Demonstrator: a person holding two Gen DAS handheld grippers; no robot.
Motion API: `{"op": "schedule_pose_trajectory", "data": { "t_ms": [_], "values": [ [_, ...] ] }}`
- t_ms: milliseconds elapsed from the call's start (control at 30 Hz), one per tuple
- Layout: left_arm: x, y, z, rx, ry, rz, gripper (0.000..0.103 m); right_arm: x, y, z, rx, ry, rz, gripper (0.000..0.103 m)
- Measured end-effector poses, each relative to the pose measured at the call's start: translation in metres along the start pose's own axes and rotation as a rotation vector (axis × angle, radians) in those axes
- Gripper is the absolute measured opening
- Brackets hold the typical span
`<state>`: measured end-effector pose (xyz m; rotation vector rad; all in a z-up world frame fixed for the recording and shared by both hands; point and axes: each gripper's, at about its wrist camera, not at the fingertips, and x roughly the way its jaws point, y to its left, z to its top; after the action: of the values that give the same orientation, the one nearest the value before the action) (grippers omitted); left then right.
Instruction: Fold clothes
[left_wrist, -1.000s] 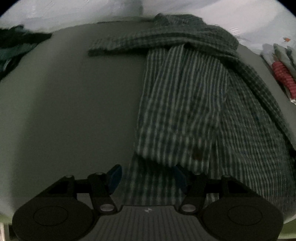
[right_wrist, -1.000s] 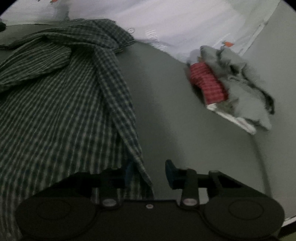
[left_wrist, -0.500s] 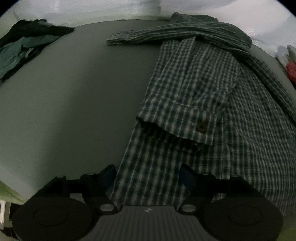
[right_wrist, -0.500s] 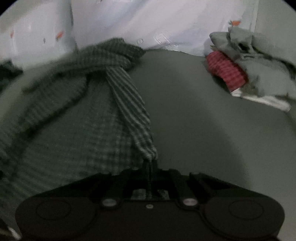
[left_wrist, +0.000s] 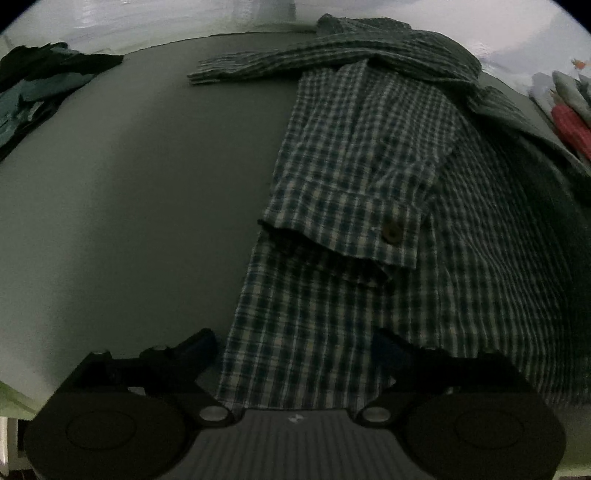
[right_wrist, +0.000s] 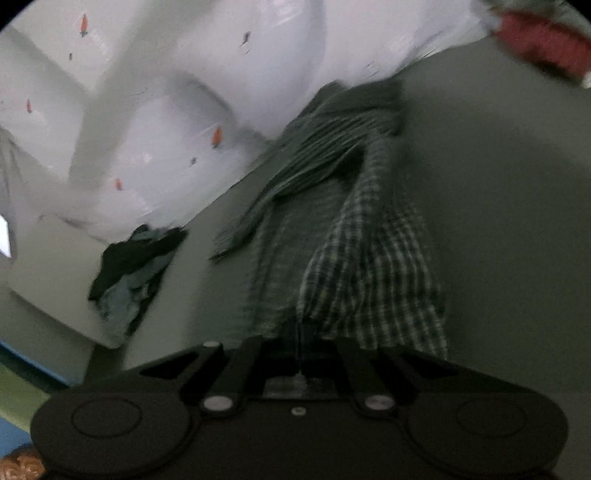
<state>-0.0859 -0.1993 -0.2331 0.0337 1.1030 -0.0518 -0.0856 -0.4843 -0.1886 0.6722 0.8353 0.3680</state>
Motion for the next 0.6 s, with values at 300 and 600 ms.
{"op": "schedule_pose_trajectory", "data": {
  "t_ms": [300,600],
  "values": [
    [0.002,0.001,0.003,-0.011,0.032,-0.024,0.102,0.068,0.039,-0.020,0.128,0.112,0.034,0.001],
    [-0.008,0.040,-0.007,-0.116,0.000,-0.066,0.102,0.101,0.045,-0.040,0.265,0.139,-0.079,0.001]
  ]
}}
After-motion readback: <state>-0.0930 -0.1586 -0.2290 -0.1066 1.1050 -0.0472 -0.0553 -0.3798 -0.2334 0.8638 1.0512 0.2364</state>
